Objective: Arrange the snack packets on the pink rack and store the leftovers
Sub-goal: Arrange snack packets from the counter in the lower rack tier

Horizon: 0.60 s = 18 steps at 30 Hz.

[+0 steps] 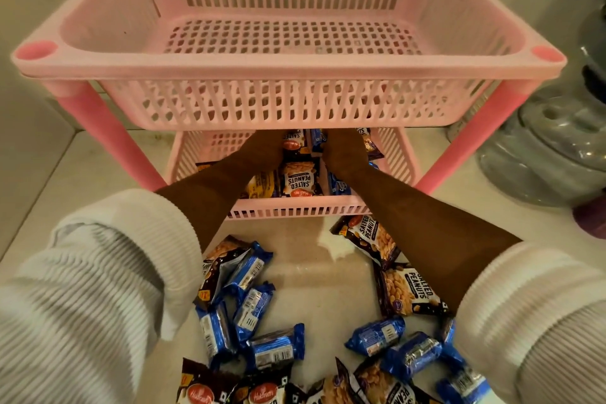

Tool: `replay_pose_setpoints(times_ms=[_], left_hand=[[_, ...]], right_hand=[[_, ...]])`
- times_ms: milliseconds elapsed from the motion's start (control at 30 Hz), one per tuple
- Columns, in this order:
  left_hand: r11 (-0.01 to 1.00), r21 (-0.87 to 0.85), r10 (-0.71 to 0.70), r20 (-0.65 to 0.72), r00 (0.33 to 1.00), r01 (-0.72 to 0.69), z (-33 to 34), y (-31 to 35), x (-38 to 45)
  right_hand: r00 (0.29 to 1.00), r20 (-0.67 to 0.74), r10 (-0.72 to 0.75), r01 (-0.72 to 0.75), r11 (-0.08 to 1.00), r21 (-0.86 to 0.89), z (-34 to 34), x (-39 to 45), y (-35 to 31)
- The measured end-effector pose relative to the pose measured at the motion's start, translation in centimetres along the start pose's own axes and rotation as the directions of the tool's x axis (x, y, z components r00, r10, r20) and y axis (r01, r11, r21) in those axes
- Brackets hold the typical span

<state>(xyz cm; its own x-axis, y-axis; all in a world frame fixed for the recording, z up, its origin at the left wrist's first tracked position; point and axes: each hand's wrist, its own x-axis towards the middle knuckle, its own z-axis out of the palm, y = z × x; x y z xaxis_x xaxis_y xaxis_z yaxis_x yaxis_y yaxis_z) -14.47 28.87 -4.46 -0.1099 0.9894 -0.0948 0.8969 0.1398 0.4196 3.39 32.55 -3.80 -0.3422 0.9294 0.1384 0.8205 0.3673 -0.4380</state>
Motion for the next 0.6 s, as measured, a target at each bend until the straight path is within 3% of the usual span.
replay_pose_setpoints(times_ms=[267,400,500,600], left_hand=[[0.999,0.038,0.009,-0.015,1.000,-0.008,-0.4,0.8,-0.1],[0.998,-0.064,0.027,-0.022,0.999,-0.029,-1.1,2.0,-2.1],[0.985,-0.160,0.048,-0.149,0.988,-0.072,-1.3,4.2,-5.7],[0.972,-0.124,0.156,-0.303,0.940,-0.201,-0.7,6.8,-10.2]], right_hand=[[0.999,0.031,0.038,-0.039,0.997,0.063,-1.1,-0.4,-0.2],[0.999,-0.021,0.045,-0.043,0.995,0.089,-2.3,-1.3,-0.5],[0.991,-0.136,-0.020,0.033,0.995,0.091,-3.9,-3.5,-0.9],[0.953,-0.257,-0.161,0.187,0.979,0.076,-5.9,-7.5,-0.8]])
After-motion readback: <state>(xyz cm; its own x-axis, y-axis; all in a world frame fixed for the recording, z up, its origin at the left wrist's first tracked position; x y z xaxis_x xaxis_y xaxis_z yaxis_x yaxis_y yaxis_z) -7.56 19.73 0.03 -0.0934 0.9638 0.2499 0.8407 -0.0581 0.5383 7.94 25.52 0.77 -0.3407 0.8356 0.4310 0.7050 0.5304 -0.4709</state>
